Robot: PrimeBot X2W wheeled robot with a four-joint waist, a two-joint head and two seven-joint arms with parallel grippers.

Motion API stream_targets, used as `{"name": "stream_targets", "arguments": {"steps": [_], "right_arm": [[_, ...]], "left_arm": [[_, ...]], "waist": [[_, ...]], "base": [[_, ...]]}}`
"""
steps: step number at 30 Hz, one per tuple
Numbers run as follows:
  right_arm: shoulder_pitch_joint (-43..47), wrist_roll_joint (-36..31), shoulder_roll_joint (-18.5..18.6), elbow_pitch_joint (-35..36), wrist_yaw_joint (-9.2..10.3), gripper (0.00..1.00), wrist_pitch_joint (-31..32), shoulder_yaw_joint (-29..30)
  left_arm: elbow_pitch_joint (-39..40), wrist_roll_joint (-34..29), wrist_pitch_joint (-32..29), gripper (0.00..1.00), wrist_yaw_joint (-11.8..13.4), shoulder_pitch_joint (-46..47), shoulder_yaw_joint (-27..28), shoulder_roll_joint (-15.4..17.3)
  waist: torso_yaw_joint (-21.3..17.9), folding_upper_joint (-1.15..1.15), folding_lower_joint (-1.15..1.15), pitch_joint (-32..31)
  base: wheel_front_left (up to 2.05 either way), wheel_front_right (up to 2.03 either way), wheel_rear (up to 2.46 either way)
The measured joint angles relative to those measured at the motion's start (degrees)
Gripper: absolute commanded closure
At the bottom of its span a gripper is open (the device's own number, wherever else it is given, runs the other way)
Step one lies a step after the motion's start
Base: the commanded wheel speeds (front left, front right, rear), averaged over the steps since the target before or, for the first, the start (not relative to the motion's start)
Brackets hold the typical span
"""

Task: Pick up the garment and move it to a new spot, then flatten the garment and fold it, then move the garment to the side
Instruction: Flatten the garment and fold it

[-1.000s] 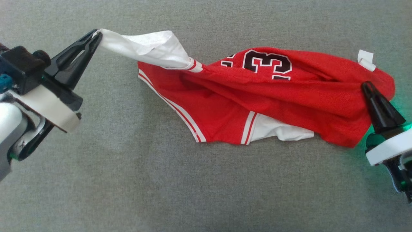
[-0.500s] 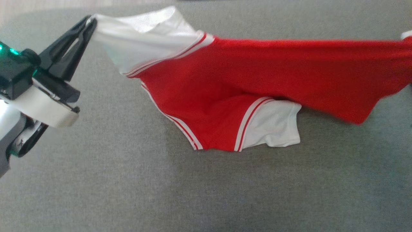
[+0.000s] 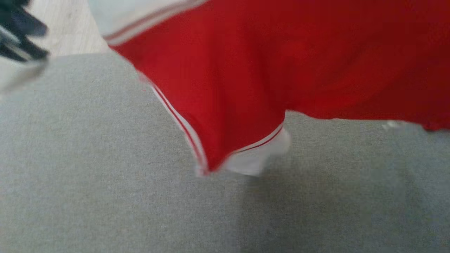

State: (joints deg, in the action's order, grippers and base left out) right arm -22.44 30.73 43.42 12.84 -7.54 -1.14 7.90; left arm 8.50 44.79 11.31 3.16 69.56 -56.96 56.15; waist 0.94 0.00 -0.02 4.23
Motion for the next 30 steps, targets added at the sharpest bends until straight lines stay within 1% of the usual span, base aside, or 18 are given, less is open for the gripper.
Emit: {"name": "stream_targets", "arguments": {"steps": [4, 8, 11, 14, 16, 18, 20, 23, 26, 28, 30], "right_arm": [[-8.49, 0.23, 2.19, -3.18, 0.00, 1.00, 1.24, -2.83], [-17.09, 0.45, 2.10, -8.35, 0.00, 1.00, 1.20, -9.24], [-23.10, 0.40, 1.13, -12.57, 0.00, 1.00, 1.23, -13.86], [-29.04, -0.19, -0.52, -17.46, 0.00, 1.00, 1.12, -18.00], [-33.18, -1.10, -1.59, -20.64, 0.00, 1.00, 0.47, -19.73], [-37.65, -2.47, -2.32, -23.69, 0.00, 1.00, -0.88, -21.18], [-42.20, -4.08, -3.35, -26.88, 0.00, 1.00, -2.77, -21.63], [-48.58, -6.51, -4.33, -30.00, 0.00, 1.00, -6.01, -21.74], [-53.41, -9.64, -4.68, -32.60, 0.00, 1.00, -9.96, -21.52], [-54.60, -11.27, -4.71, -34.12, 0.00, 1.00, -11.48, -21.45], [-54.36, -12.06, -4.78, -35.83, 0.00, 1.00, -12.06, -21.45]], "left_arm": [[-2.55, 2.33, -1.97, 1.00, -2.56, 5.39, 1.90, -0.81], [-8.84, 3.19, -4.81, 1.00, -5.02, 9.43, 2.34, -3.28], [-15.27, 2.89, -6.02, 1.00, -6.59, 11.15, 1.27, -6.09], [-21.35, 1.48, -6.50, 1.00, -7.28, 12.67, 0.41, -9.18], [-24.87, -0.01, -6.20, 1.00, -7.80, 14.54, -0.24, -11.13], [-28.37, -2.43, -4.65, 1.00, -7.44, 17.40, -0.22, -13.11], [-31.45, -5.21, -1.92, 1.00, -6.04, 20.96, 0.03, -15.12], [-34.84, -8.76, 1.55, 1.00, -3.08, 26.22, 2.00, -17.90], [-36.33, -11.34, 3.28, 1.00, -0.87, 29.30, 3.88, -20.09], [-36.28, -11.67, 3.49, 1.00, -0.93, 28.97, 4.86, -21.18], [-35.30, -12.15, 3.49, 1.00, -1.85, 27.43, 5.37, -21.46]], "waist": [[-0.17, 0.00, 0.00, 0.36], [0.07, 0.00, 0.02, 2.26], [0.42, 0.00, 0.02, 4.53], [0.92, 0.00, 0.03, 7.43], [1.29, 0.00, 0.03, 9.70], [1.69, 0.00, 0.03, 12.22], [2.09, 0.00, 0.04, 14.80], [2.74, 0.00, 0.04, 18.64], [3.56, -0.01, 0.05, 21.95], [4.24, -0.01, 0.04, 23.56], [5.00, -0.01, 0.04, 24.71]], "base": [[0.00, 0.00, 0.00], [0.00, 0.00, 0.00], [0.00, 0.00, 0.00], [0.00, 0.00, 0.00], [0.00, 0.00, 0.00], [0.00, 0.00, 0.00], [0.00, 0.00, 0.00], [0.00, 0.00, 0.00], [0.00, 0.00, 0.00], [0.00, 0.00, 0.00], [0.00, 0.00, 0.00]]}}
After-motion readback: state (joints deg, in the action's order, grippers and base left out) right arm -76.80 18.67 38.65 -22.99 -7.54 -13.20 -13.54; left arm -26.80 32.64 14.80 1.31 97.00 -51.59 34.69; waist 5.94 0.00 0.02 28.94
